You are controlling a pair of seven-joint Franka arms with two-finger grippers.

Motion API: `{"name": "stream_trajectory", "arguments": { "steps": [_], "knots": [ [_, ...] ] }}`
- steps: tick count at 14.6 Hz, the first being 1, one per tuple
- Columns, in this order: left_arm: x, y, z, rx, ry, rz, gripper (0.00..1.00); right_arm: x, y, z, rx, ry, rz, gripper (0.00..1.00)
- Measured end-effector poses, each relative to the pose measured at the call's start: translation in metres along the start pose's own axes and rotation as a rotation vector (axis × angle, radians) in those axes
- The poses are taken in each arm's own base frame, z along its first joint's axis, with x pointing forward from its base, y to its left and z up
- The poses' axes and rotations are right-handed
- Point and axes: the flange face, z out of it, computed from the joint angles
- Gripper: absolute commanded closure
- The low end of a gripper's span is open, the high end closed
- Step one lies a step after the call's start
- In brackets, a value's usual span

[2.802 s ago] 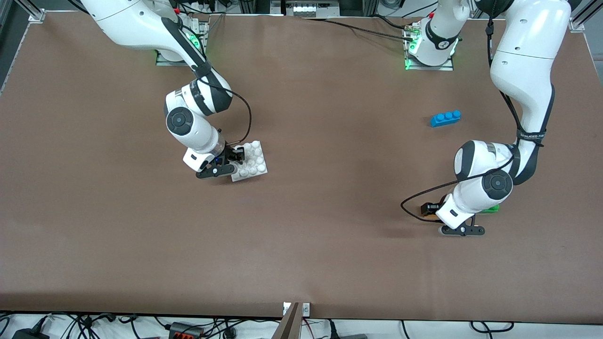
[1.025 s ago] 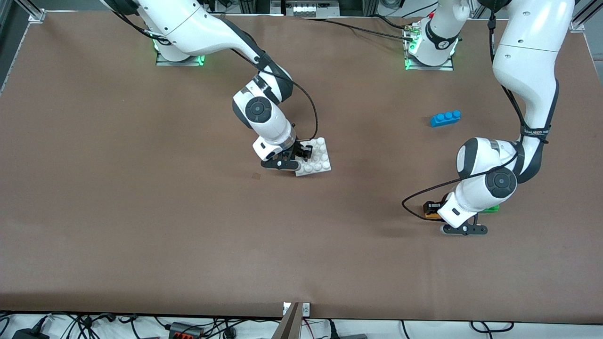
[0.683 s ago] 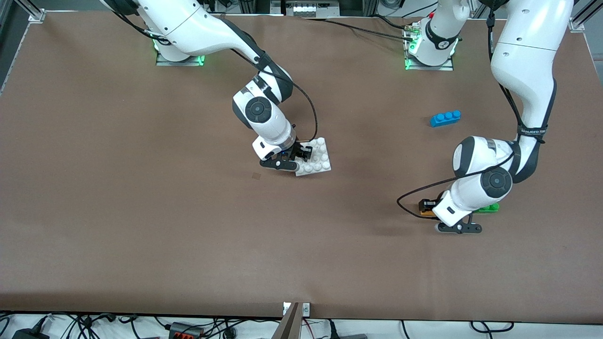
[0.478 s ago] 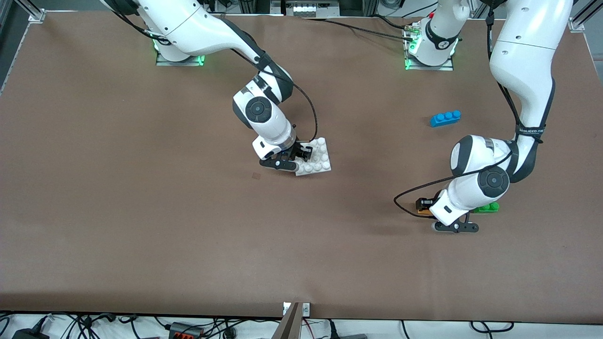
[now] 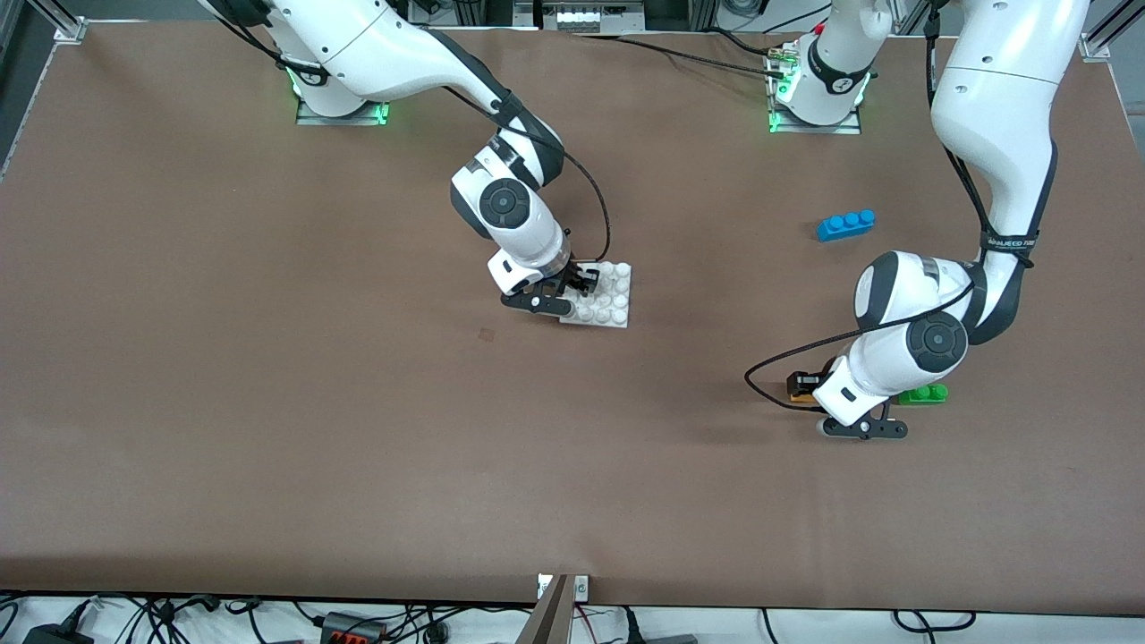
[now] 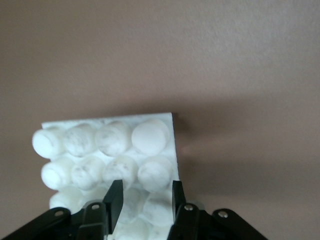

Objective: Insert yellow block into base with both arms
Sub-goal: 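Lift the yellow block with the left gripper while the right gripper withdraws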

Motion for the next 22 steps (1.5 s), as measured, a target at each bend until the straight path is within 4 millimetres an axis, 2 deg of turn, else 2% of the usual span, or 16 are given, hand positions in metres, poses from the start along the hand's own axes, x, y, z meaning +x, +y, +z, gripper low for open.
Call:
{"name": "stream_trajectory", "arguments": {
  "steps": [3, 6, 8, 9, 10, 12, 14, 19, 22],
  "knots": [
    [0.000, -0.001, -0.004, 0.001, 0.001, -0.002, 0.30, 0.010, -0.004, -0.012, 0.016, 0.024, 0.004, 0.42],
    [-0.001, -0.003, -0.005, 0.003, -0.006, -0.004, 0.30, 0.031, -0.006, -0.053, 0.020, 0.055, 0.019, 0.41],
    [-0.001, -0.003, -0.007, 0.004, -0.010, -0.004, 0.30, 0.041, -0.001, -0.092, -0.021, 0.050, 0.023, 0.25],
    [-0.002, -0.003, -0.009, 0.005, -0.014, -0.004, 0.29, 0.047, 0.005, -0.114, -0.051, 0.051, 0.017, 0.09],
    [-0.002, -0.003, -0.010, 0.007, -0.020, -0.004, 0.29, 0.053, 0.013, -0.135, -0.083, 0.055, 0.009, 0.00],
    [-0.004, 0.001, -0.013, 0.005, -0.030, -0.004, 0.29, 0.075, 0.038, -0.180, -0.122, 0.071, 0.003, 0.00],
    [-0.008, 0.015, -0.018, -0.001, -0.049, -0.027, 0.29, 0.098, 0.072, -0.223, -0.166, 0.059, -0.037, 0.00],
    [-0.021, 0.060, -0.034, -0.024, -0.077, -0.057, 0.29, 0.109, 0.154, -0.342, -0.293, -0.071, -0.218, 0.00],
    [-0.030, 0.088, -0.044, -0.036, -0.099, -0.028, 0.30, 0.114, 0.216, -0.395, -0.343, -0.234, -0.282, 0.00]
  ]
}}
